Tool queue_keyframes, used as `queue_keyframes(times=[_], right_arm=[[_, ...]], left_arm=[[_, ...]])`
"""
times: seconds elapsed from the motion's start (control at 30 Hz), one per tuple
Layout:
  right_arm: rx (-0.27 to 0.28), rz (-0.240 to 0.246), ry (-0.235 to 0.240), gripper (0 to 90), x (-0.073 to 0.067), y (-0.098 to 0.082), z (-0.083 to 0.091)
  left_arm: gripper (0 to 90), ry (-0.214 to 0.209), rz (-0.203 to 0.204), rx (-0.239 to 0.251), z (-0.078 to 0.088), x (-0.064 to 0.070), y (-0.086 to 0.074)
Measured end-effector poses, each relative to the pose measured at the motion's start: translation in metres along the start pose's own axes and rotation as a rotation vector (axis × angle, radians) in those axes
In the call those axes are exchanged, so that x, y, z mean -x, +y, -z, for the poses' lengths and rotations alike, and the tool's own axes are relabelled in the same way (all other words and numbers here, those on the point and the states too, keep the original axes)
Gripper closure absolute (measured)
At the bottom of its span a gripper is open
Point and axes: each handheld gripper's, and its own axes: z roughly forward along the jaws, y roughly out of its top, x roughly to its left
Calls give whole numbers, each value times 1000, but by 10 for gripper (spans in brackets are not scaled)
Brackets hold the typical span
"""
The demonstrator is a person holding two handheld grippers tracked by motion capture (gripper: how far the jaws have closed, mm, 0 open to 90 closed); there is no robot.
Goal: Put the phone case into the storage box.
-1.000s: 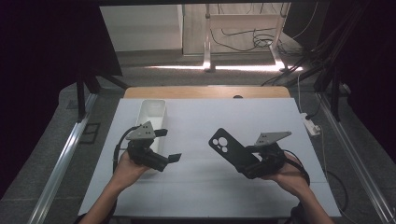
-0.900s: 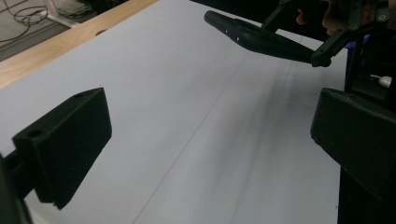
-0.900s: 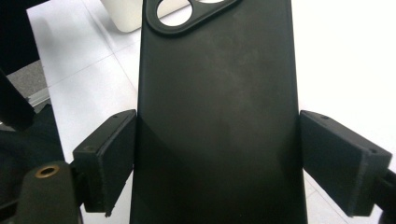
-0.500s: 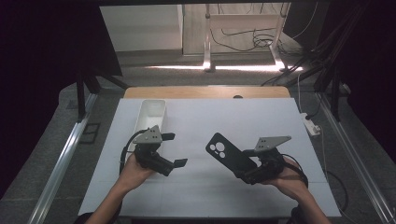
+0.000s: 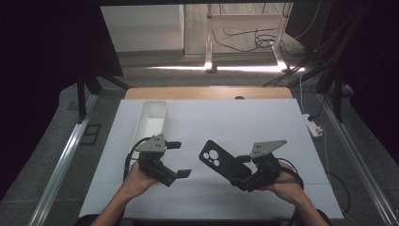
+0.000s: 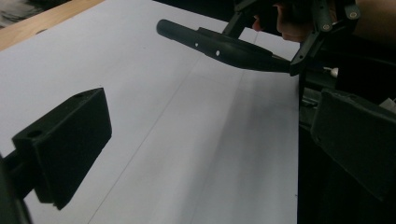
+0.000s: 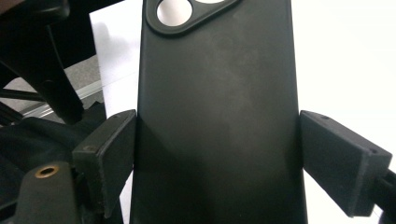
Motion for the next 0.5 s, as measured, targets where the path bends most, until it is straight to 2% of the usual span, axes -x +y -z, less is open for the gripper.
queue_keyframes(times=[0.23, 0.5], right_arm=[[19, 17, 37, 147, -3, 2, -2], [29, 38, 80, 147, -9, 5, -8]], left_arm=[[0, -29, -14, 11, -3, 1, -1], [0, -68, -40, -1, -9, 4, 0]])
